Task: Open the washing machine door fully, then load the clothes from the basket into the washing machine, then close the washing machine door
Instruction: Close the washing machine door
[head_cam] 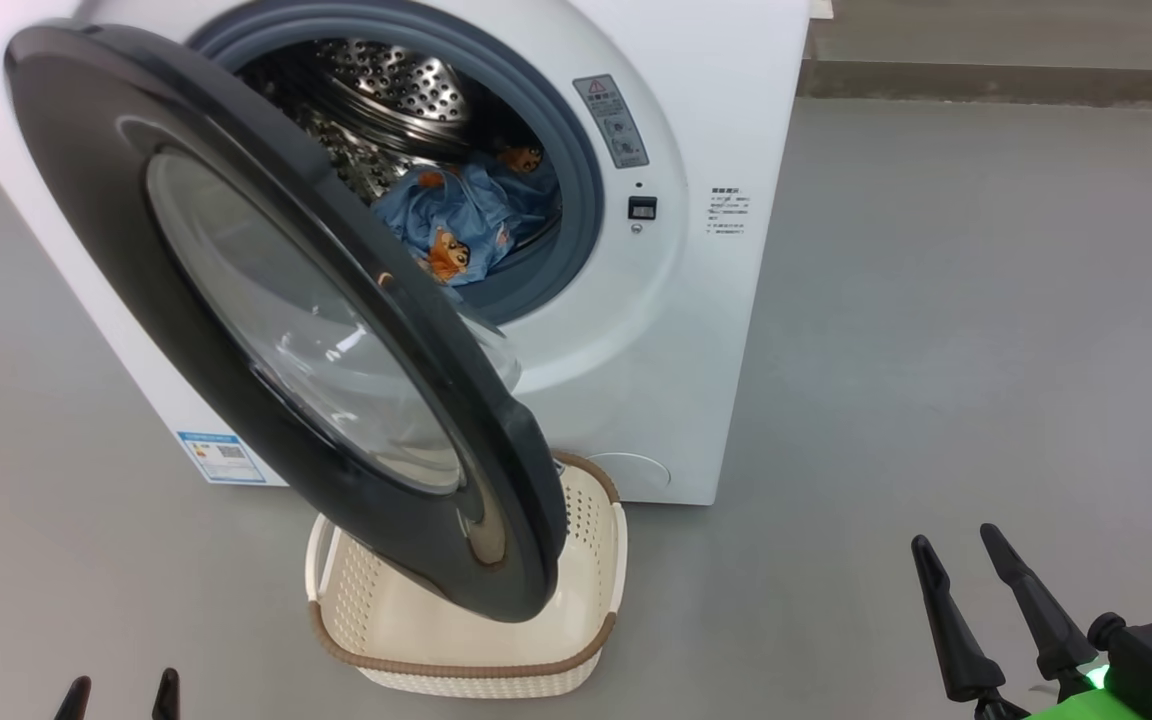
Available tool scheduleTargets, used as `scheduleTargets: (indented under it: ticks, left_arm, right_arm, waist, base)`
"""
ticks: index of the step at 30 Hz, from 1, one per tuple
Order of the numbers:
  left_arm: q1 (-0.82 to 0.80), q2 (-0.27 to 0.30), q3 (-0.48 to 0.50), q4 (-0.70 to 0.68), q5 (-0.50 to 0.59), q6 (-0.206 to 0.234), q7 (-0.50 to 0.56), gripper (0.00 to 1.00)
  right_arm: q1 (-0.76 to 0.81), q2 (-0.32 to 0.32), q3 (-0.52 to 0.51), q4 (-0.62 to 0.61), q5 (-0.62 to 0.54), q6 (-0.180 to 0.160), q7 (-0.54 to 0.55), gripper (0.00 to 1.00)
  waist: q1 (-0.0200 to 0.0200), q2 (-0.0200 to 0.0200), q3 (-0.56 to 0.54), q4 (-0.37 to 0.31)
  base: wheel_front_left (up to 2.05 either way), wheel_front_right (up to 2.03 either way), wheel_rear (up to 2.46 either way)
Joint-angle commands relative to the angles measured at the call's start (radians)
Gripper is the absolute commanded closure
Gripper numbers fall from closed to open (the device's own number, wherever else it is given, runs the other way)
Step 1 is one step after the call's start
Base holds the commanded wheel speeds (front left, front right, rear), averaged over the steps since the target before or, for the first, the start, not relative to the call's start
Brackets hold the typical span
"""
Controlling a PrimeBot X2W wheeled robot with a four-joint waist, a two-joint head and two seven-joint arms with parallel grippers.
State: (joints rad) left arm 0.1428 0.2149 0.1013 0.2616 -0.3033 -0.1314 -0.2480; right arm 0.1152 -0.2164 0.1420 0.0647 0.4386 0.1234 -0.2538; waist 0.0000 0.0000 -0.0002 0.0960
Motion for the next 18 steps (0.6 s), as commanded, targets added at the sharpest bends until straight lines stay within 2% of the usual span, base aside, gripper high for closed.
scheduleTargets:
  ticks: [1,18]
  left_arm:
    - [-0.022,0.013,0.037,-0.029,0.013,0.001,-0.014,0.00]
    - [-0.013,-0.007,0.031,-0.046,0.035,0.001,-0.014,0.00]
  right_arm:
    - [-0.029,-0.021,0.021,-0.021,0.000,0.007,-0.008,0.00]
    - [-0.036,-0.023,0.037,-0.015,0.004,0.007,-0.008,0.00]
  waist:
    - [0.0000,0.0000,-0.002,0.006]
    - [0.0000,0.0000,-0.012,0.080]
  base:
    - [0.00,0.00,0.00]
    - [0.00,0.00,0.00]
